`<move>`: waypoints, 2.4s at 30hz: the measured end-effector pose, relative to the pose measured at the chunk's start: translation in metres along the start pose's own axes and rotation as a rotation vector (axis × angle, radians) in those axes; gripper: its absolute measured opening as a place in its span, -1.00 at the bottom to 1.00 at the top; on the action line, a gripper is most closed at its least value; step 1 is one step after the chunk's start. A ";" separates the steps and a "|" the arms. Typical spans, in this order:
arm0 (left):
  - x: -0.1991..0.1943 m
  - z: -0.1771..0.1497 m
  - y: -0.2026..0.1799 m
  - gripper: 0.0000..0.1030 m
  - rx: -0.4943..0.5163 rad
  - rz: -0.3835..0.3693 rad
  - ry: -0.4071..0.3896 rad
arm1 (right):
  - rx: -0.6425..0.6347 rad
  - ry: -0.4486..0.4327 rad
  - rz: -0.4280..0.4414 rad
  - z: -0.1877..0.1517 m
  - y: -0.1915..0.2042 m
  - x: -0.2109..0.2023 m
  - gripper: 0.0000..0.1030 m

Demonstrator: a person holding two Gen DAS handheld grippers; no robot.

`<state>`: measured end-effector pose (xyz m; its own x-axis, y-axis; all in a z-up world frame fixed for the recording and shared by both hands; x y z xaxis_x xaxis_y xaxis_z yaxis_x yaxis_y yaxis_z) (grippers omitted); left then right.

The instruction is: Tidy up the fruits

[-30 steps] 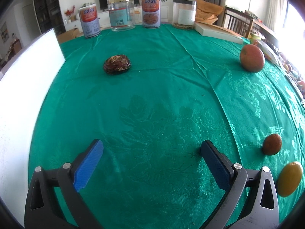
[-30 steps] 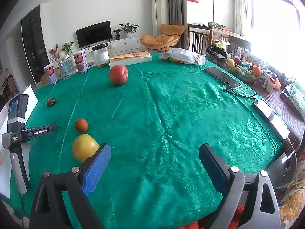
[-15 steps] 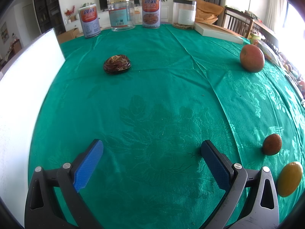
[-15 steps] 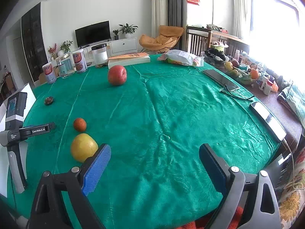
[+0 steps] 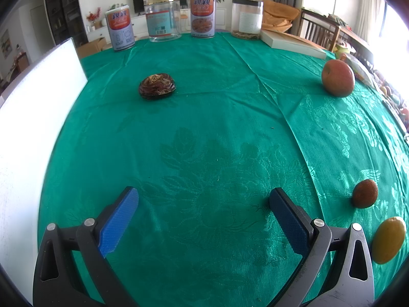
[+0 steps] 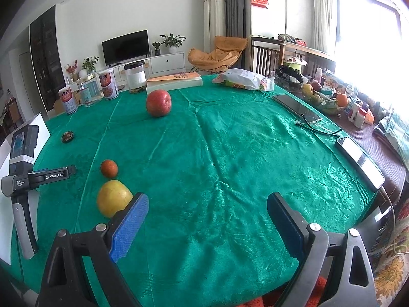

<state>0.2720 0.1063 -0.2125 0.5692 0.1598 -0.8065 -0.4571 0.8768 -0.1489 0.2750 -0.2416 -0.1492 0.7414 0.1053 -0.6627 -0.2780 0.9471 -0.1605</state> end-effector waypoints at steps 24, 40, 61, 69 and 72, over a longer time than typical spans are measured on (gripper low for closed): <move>0.000 0.000 0.000 0.99 0.000 0.000 0.000 | 0.025 -0.006 0.024 0.000 -0.004 0.001 0.82; 0.000 0.000 0.000 0.99 0.000 0.000 0.000 | 0.056 0.006 0.053 -0.003 -0.006 0.004 0.82; -0.034 -0.041 -0.117 0.93 0.331 -0.357 0.124 | 0.074 0.008 0.081 -0.005 -0.007 0.007 0.82; -0.027 -0.052 -0.148 -0.35 0.440 -0.413 0.146 | 0.072 0.033 0.113 -0.006 -0.004 0.014 0.82; -0.033 -0.050 -0.142 -0.42 0.399 -0.424 0.129 | 0.043 0.073 0.134 -0.007 0.004 0.019 0.82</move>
<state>0.2836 -0.0467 -0.1934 0.5467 -0.2763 -0.7904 0.0988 0.9587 -0.2668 0.2837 -0.2382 -0.1680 0.6527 0.2108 -0.7277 -0.3438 0.9383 -0.0365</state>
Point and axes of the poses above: each gripper's, at about its wrist camera, not at the fingertips, and x roughly the way its jaws point, y to its left, z to its top, the point moved 9 cm from there along x, roughly the way its jaws point, and after that the axes turned 14 degrees about -x, right-handed, at the moved point
